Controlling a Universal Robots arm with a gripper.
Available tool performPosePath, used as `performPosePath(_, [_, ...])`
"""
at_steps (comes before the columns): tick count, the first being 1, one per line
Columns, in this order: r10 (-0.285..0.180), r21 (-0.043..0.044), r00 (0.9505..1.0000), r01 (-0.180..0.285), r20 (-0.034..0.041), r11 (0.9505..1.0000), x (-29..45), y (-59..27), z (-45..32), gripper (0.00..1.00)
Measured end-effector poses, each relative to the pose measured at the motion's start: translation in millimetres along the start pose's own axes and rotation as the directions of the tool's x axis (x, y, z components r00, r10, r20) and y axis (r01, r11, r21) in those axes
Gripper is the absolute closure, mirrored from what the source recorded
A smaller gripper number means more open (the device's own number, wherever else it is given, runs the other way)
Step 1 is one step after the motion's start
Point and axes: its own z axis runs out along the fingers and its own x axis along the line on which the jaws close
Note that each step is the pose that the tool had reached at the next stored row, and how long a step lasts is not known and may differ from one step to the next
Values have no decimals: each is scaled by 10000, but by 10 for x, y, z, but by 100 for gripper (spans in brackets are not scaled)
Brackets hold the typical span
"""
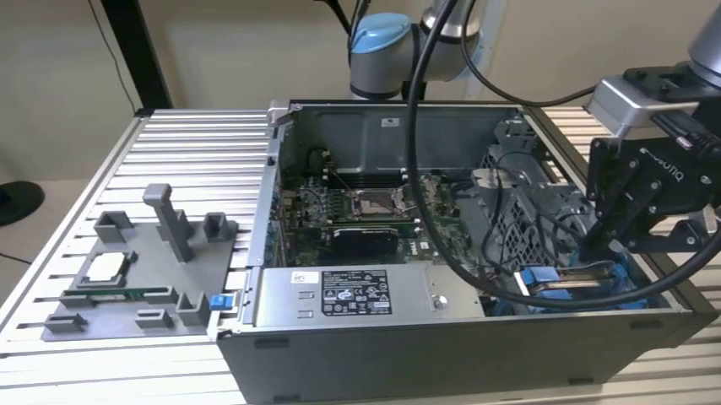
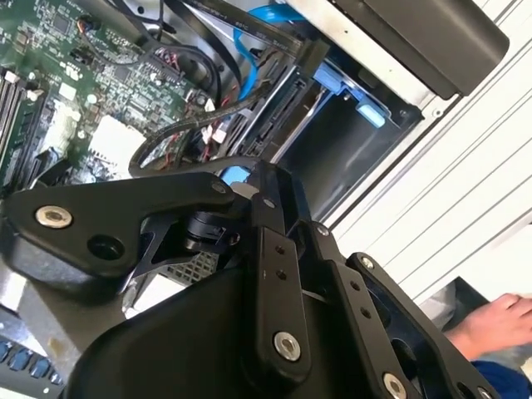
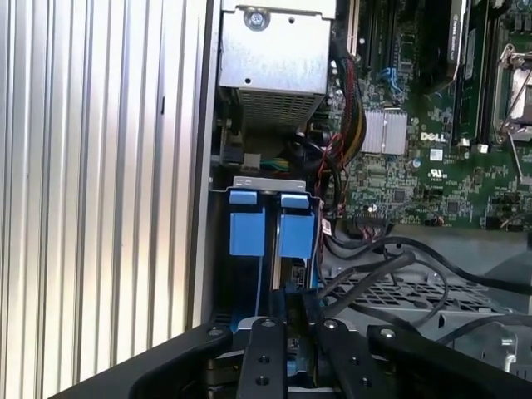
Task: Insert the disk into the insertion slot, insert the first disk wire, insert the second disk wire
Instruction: 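Insert the first disk wire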
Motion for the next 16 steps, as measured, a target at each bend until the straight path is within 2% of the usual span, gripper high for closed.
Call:
performPosePath(3, [1,-1,10000,-1,4,10000,10,-11,26,100])
performPosePath(6, [-4,18,10000,4,56,10000,13,-28,44,100])
performPosePath(9, [-9,45,9999,8,167,10000,15,-65,52,100])
performPosePath(13, [-21,69,9991,18,423,10000,18,-136,57,100])
performPosePath(16, [-25,75,9986,22,520,10000,20,-170,77,100])
